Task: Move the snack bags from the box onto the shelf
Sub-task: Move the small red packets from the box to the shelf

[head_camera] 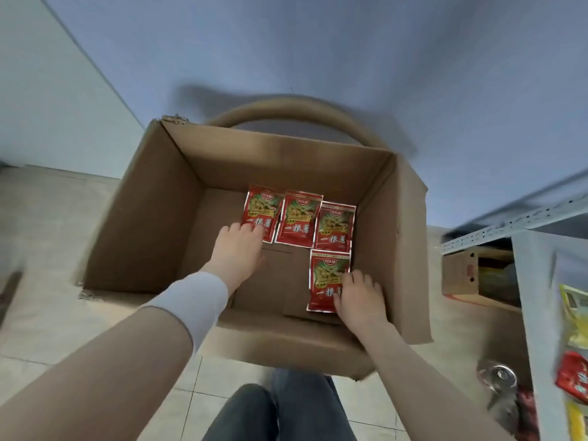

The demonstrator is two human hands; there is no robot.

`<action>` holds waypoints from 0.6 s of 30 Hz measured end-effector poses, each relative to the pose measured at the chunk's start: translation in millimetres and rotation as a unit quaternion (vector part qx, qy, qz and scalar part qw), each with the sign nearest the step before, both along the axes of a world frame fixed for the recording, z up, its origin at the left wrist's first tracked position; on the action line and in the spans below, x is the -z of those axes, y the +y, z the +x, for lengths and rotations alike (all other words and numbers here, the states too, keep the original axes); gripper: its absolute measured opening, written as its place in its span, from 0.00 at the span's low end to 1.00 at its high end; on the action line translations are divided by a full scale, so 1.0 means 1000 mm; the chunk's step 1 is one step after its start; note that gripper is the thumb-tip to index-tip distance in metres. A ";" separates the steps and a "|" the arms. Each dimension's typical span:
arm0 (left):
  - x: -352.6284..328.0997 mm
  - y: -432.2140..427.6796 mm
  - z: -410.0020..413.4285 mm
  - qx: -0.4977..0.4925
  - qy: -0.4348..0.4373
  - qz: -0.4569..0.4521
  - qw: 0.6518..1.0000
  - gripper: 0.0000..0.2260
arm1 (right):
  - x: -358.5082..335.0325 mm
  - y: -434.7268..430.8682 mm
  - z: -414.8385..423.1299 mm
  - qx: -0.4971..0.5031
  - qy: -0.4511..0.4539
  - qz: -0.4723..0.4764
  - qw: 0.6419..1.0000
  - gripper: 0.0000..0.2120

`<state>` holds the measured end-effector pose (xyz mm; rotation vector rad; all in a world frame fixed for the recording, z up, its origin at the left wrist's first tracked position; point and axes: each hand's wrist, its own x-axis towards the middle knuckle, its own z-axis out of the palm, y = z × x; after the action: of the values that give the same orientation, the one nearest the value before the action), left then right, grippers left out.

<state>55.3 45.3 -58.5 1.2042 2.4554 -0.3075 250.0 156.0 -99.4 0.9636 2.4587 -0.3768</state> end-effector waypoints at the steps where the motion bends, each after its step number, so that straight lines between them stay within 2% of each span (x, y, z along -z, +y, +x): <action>1: 0.016 0.004 -0.011 -0.015 -0.014 -0.006 1.000 0.21 | 0.017 0.002 -0.004 0.020 -0.024 -0.025 0.999 0.21; 4: 0.072 0.021 -0.038 -0.051 -0.056 -0.027 0.997 0.22 | 0.069 0.009 -0.017 0.117 -0.069 -0.081 0.987 0.25; 7: 0.129 0.035 -0.061 -0.171 -0.127 -0.007 0.977 0.24 | 0.114 0.012 -0.032 0.239 -0.094 -0.134 0.957 0.35; 10: 0.183 0.054 -0.086 -0.361 -0.204 0.074 0.907 0.29 | 0.155 0.014 -0.043 0.269 -0.130 -0.139 0.944 0.42; 12: 0.213 0.065 -0.103 -0.437 -0.220 0.123 0.864 0.30 | 0.177 0.013 -0.049 0.279 -0.138 -0.125 0.942 0.41; 13: 0.226 0.070 -0.111 -0.454 -0.212 0.137 0.855 0.30 | 0.186 0.012 -0.053 0.286 -0.137 -0.119 0.941 0.40; 18: 0.261 0.080 -0.134 -0.434 -0.175 0.139 0.873 0.31 | 0.203 0.005 -0.062 0.304 -0.118 -0.112 0.939 0.35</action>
<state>-78.3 125.2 -319.3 0.1086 2.4602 0.4901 187.9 161.2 -302.1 1.5534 1.8126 -0.6792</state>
